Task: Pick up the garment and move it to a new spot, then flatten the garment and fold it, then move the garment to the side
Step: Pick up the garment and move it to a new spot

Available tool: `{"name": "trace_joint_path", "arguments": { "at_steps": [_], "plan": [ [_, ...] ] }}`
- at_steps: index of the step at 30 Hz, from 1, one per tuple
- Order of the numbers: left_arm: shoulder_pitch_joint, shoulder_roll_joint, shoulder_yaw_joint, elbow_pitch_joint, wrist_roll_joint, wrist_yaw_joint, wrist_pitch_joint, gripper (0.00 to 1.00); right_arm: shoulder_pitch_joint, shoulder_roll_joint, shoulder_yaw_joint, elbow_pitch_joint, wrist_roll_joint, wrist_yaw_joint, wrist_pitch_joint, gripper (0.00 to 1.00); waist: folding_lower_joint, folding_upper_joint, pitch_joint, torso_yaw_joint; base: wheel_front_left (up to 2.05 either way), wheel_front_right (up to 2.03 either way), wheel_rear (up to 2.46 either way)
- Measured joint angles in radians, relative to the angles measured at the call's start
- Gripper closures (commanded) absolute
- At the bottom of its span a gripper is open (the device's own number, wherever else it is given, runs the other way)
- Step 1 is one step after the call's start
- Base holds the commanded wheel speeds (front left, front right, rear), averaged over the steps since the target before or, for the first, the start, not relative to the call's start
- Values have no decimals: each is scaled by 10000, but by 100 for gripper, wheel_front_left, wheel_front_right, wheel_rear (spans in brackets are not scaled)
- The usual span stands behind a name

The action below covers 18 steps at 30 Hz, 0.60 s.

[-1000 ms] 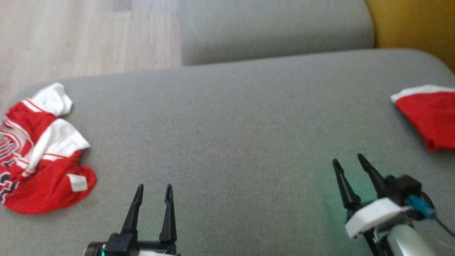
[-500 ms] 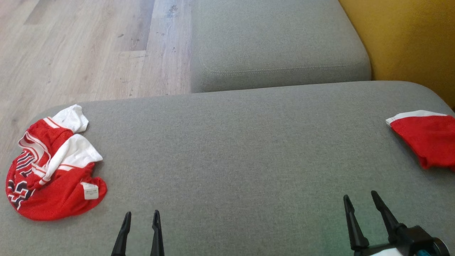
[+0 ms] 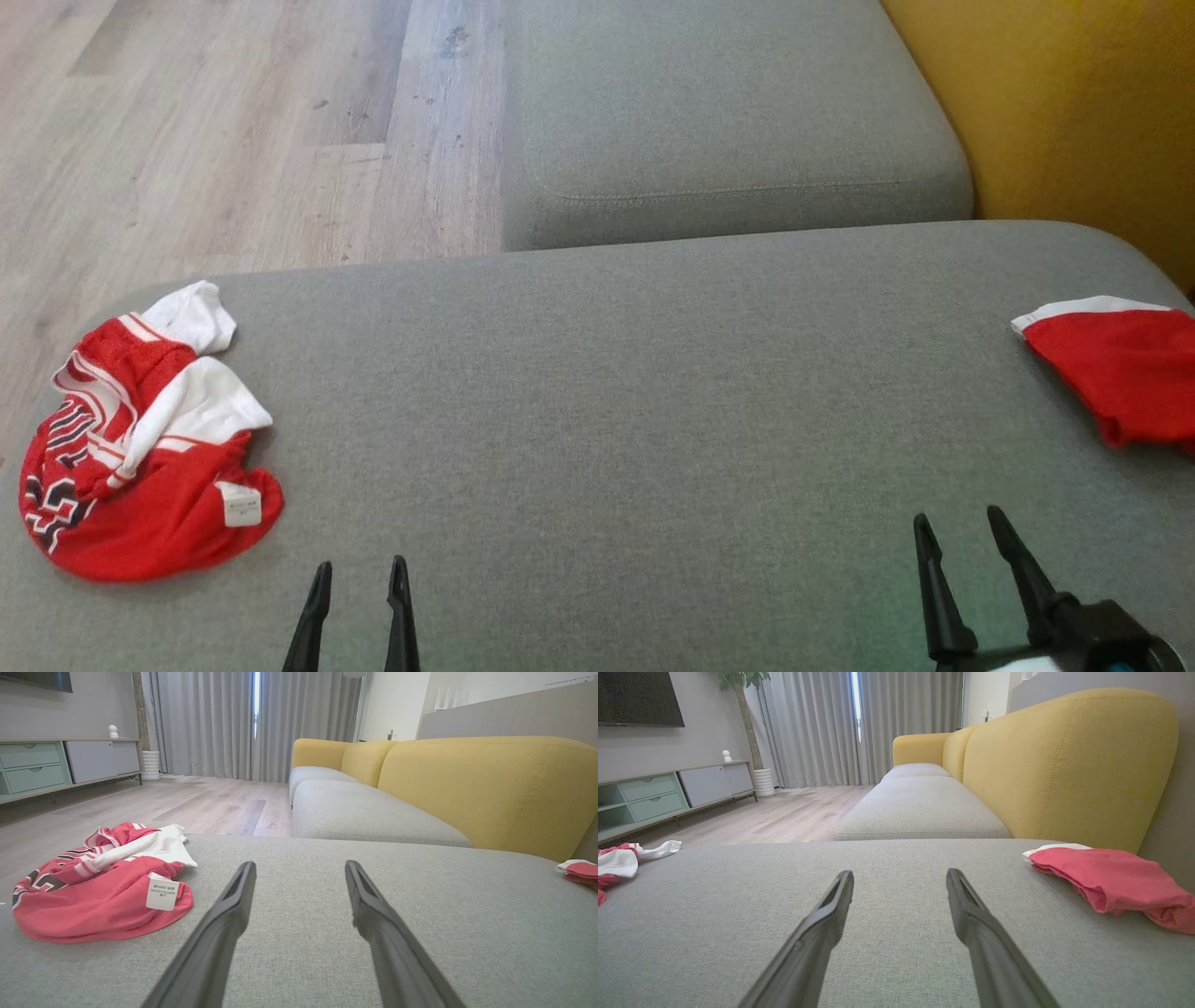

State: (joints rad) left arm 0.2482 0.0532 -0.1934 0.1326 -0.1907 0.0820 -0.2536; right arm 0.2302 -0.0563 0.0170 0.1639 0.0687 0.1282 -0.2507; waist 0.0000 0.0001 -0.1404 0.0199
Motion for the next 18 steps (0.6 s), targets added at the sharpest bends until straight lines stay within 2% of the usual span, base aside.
{"name": "trace_joint_path", "arguments": {
  "at_steps": [10,18],
  "plan": [
    [33,-2,25,65,71,-94,0,0,93,36,-21,0,-2,0,0,0,0,0,-62,72,0,0,0],
    [21,0,52,128,263,-138,0,0,100,75,38,-44,0,0,0,0,0,0,-21,795,0,0,0]
  ]
}}
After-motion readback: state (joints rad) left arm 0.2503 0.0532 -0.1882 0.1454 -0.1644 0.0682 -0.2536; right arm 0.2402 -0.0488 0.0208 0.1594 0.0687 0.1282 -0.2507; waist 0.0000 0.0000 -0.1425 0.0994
